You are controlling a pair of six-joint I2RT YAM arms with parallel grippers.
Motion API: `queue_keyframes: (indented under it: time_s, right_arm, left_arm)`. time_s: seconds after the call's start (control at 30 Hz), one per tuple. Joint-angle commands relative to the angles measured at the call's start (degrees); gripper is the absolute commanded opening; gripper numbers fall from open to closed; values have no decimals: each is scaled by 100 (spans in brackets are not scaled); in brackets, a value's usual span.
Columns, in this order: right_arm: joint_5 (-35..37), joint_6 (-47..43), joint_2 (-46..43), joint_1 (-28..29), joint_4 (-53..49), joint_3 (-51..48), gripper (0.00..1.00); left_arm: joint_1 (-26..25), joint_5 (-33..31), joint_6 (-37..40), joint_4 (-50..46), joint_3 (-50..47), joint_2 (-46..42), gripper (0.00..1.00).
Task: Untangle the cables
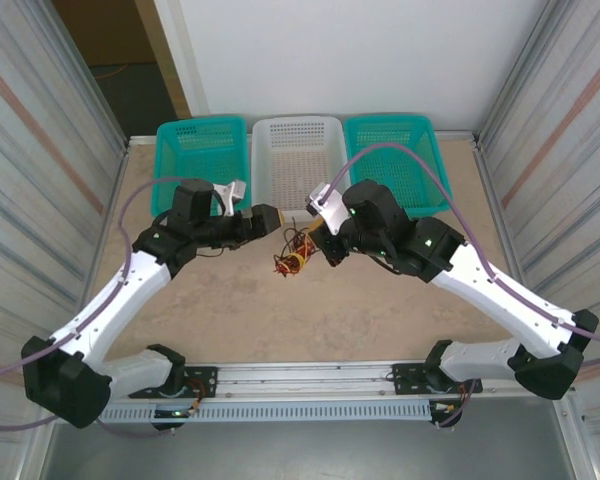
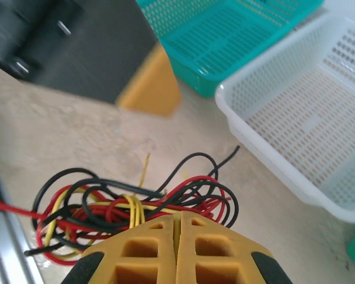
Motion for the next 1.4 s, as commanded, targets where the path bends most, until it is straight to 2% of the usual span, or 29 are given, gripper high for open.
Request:
queue_keyframes:
  time_s: [0.0, 0.2, 0.53, 0.8, 0.97, 1.13, 1.27, 1.37]
  right_arm:
    - [-487, -237, 100, 145, -150, 412, 0]
    - [-778, -369, 356, 315, -384, 886, 0]
    - [-1001, -445, 465, 328, -331, 1002, 0]
    - [-1034, -429, 482, 308, -221, 929, 0]
    - [-1015, -431, 482, 302, -182, 934, 0]
    - [-1014, -437, 507, 305, -171, 929, 0]
    - [-954, -428, 542, 310, -151, 915, 0]
    - [-870, -449, 554, 319, -108, 893, 0]
  left_arm:
    - [77, 717, 280, 6, -36, 154, 99]
    - [88, 1193, 28, 621, -224, 135, 99]
    - [141, 1915, 99, 990, -653, 115, 98]
    - [132, 2415, 36, 1446, -951, -2, 94]
    - [118, 2637, -230, 1897, -1179, 91, 84]
    - [150, 2560, 209, 1222, -1142, 83, 89]
    - [141, 2642, 190, 1222, -1194, 83, 82]
    - [141, 2650, 298, 1037, -1213, 74, 83]
